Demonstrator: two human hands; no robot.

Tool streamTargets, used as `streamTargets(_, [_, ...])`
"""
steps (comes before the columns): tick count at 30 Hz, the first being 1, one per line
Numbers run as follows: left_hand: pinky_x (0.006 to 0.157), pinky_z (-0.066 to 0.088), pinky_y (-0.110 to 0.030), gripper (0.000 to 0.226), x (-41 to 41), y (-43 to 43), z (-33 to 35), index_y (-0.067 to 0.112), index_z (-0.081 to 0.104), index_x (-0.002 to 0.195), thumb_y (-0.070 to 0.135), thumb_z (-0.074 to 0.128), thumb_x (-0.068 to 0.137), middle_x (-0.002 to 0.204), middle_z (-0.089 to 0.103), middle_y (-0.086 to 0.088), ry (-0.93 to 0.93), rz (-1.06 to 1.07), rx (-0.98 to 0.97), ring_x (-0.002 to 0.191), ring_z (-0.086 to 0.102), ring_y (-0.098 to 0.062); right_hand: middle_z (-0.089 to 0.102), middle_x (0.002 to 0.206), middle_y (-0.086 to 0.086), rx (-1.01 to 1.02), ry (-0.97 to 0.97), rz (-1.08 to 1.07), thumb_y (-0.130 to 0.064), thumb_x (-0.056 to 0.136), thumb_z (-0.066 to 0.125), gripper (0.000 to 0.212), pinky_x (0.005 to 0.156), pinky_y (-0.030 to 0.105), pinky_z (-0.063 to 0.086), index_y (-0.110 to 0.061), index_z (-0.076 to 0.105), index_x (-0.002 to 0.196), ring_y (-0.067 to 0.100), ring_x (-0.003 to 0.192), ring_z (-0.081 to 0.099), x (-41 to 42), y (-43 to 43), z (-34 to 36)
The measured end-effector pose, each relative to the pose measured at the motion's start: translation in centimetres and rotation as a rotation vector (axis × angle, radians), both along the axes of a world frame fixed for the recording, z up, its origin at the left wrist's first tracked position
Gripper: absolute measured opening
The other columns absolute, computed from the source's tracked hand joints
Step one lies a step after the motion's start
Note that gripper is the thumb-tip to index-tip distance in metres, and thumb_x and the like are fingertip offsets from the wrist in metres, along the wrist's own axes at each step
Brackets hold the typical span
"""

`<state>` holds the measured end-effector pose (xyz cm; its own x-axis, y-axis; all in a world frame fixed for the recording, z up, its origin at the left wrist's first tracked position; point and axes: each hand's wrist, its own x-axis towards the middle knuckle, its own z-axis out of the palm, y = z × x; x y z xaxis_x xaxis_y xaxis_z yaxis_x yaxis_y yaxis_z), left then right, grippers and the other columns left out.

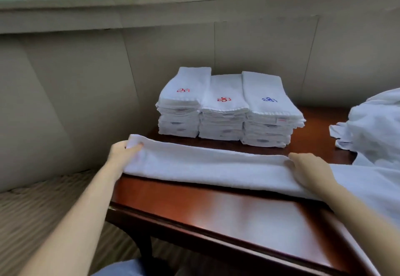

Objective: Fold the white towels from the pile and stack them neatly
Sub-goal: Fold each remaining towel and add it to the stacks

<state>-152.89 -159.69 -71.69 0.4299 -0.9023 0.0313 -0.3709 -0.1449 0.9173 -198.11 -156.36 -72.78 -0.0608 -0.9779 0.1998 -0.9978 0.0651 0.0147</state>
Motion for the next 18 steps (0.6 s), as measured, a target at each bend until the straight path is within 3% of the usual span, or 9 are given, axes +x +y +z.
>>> streamTargets(3, [0.069,0.040,-0.031,0.025,-0.4,-2.7,-1.3,0.007,0.065,0.089,0.029,0.053,0.092,0.095,0.064,-0.013,-0.309,0.078,0.153,0.085,0.056,-0.029,0.066,0.099,0.006,0.007,0.035,-0.002,-0.037,0.100,0.034,0.028,0.064,0.032,0.041,-0.019,0.051,0.087,0.029,0.088,0.062,-0.7,-1.8,-0.4])
streamTargets(6, [0.077,0.042,-0.034,0.038,-0.6,-4.0,-1.7,0.013,0.062,0.112,0.040,0.040,0.097,0.116,0.061,-0.012,-0.530,0.114,0.246,0.103,0.056,-0.035,0.065,0.100,0.005,0.039,0.031,-0.021,-0.045,0.100,0.029,0.037,0.065,0.032,0.039,-0.022,0.052,0.083,0.028,0.089,0.061,-1.2,-3.7,-0.6])
streamTargets(8, [0.078,0.041,-0.035,0.039,-1.2,-4.7,-1.9,0.013,0.059,0.116,0.041,0.037,0.099,0.120,0.059,-0.013,-0.659,0.166,0.273,0.107,0.056,-0.036,0.065,0.101,0.005,0.051,0.042,-0.044,-0.050,0.099,0.026,0.043,0.066,0.032,0.039,-0.022,0.054,0.082,0.028,0.090,0.061,-1.1,-4.6,-0.8])
streamTargets(14, [0.084,0.044,-0.039,0.033,-2.8,-6.1,-1.6,0.009,0.056,0.113,0.033,0.037,0.099,0.117,0.061,-0.017,-0.841,0.249,0.299,0.108,0.057,-0.037,0.065,0.100,0.003,0.000,0.027,-0.156,-0.062,0.091,0.037,0.050,0.066,0.031,0.037,-0.020,0.063,0.092,0.028,0.092,0.062,-0.5,-5.1,-1.4])
streamTargets(18, [0.096,0.037,-0.042,0.035,-6.1,-5.7,-0.9,0.010,0.046,0.126,0.029,0.042,0.097,0.132,0.050,-0.015,-1.022,0.239,0.365,0.122,0.046,-0.033,0.064,0.089,0.001,-0.009,-0.001,-0.211,-0.071,0.085,0.036,0.059,0.064,0.030,0.037,-0.020,0.065,0.086,0.026,0.087,0.063,-0.8,-4.2,-1.2])
